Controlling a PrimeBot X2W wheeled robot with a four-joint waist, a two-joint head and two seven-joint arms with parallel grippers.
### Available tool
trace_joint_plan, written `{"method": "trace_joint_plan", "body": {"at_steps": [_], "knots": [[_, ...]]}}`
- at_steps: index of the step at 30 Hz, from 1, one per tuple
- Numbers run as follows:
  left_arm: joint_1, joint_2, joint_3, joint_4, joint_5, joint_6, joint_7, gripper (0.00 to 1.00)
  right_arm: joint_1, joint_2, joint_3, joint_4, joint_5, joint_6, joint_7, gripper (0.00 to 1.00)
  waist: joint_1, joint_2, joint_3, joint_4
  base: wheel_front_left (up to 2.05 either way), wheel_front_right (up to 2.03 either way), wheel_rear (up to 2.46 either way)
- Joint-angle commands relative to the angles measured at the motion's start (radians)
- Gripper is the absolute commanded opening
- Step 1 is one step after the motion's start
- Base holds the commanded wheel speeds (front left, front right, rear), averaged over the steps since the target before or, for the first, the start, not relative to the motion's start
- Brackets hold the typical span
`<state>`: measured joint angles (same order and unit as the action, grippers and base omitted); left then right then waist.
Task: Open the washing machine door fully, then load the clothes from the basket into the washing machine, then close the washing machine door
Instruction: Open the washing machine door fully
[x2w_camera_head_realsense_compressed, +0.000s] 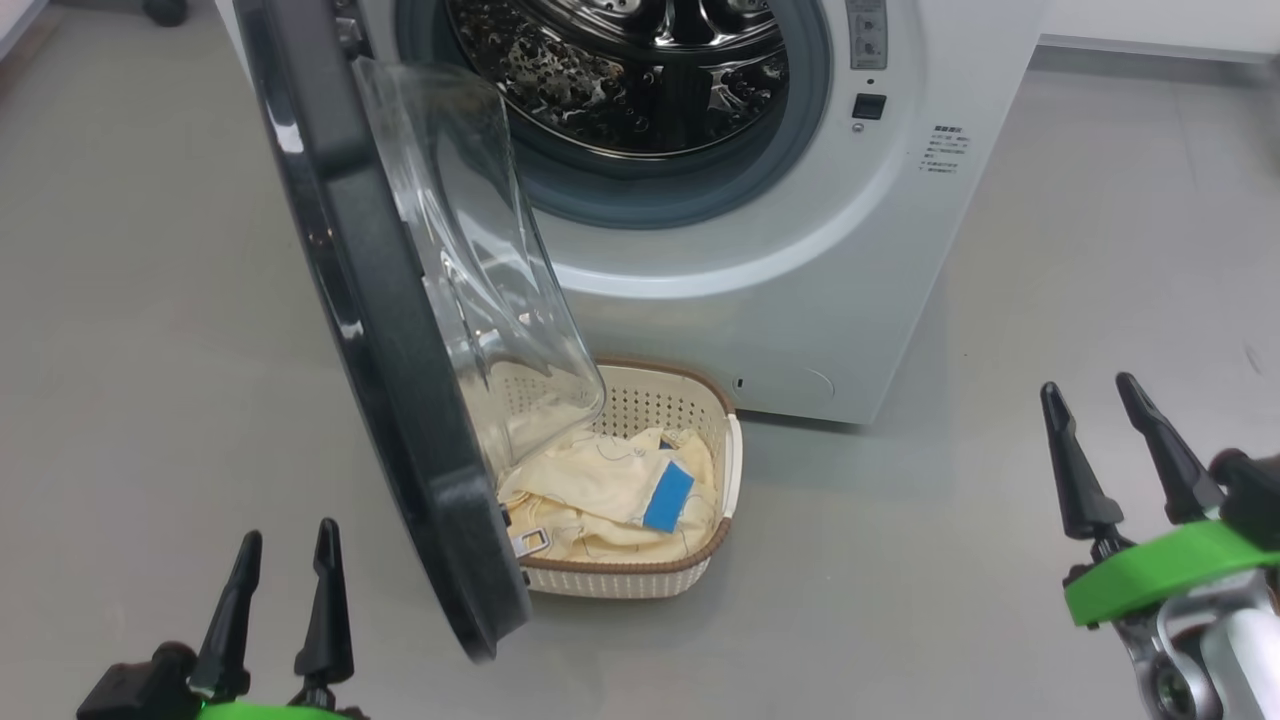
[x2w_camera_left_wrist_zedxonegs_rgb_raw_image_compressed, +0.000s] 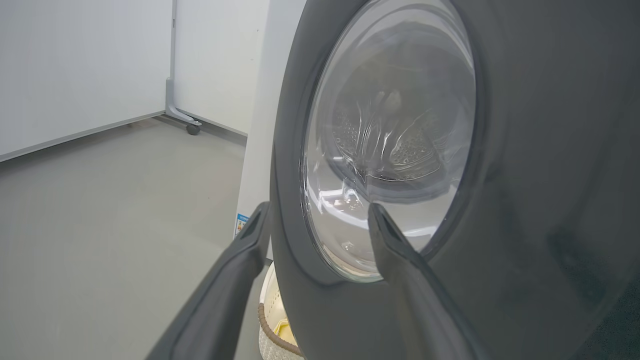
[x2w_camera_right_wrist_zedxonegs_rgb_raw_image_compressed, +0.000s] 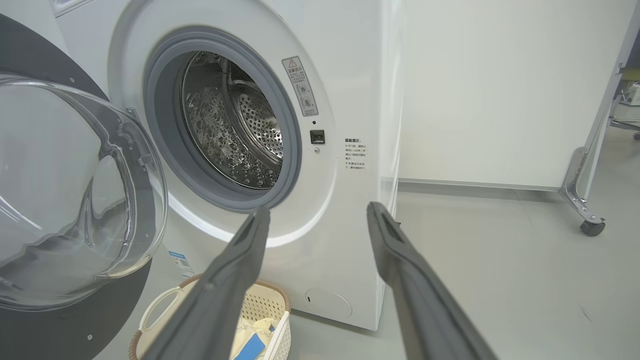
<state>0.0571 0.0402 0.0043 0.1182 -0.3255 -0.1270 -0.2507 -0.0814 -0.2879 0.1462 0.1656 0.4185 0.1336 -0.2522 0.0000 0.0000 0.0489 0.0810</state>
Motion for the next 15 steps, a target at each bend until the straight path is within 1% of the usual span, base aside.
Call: {"method": "trace_joint_plan", "body": {"at_steps": [1,9,15], "knots": [[-0.017,0.010,0.045,-0.033,0.012,-0.003,-0.011,1.00,0.004,0.003,-0.021,-0.051,-0.028,-0.003,-0.009,1.00,0.0000,0.0000,0.001,-0.006,0.00,0.00,0.00],[-0.010,0.010,0.061,-0.032,0.014,-0.003,-0.011,1.00,0.101,0.078,-0.132,-0.133,-0.100,-0.003,-0.009,1.00,0.0000,0.0000,0.004,-0.026,0.00,0.00,0.00],[-0.008,0.010,0.067,-0.030,0.017,-0.003,-0.011,1.00,0.160,0.117,-0.178,-0.170,-0.152,-0.003,-0.009,1.00,0.0000,0.0000,0.006,-0.036,0.00,0.00,0.00]]}}
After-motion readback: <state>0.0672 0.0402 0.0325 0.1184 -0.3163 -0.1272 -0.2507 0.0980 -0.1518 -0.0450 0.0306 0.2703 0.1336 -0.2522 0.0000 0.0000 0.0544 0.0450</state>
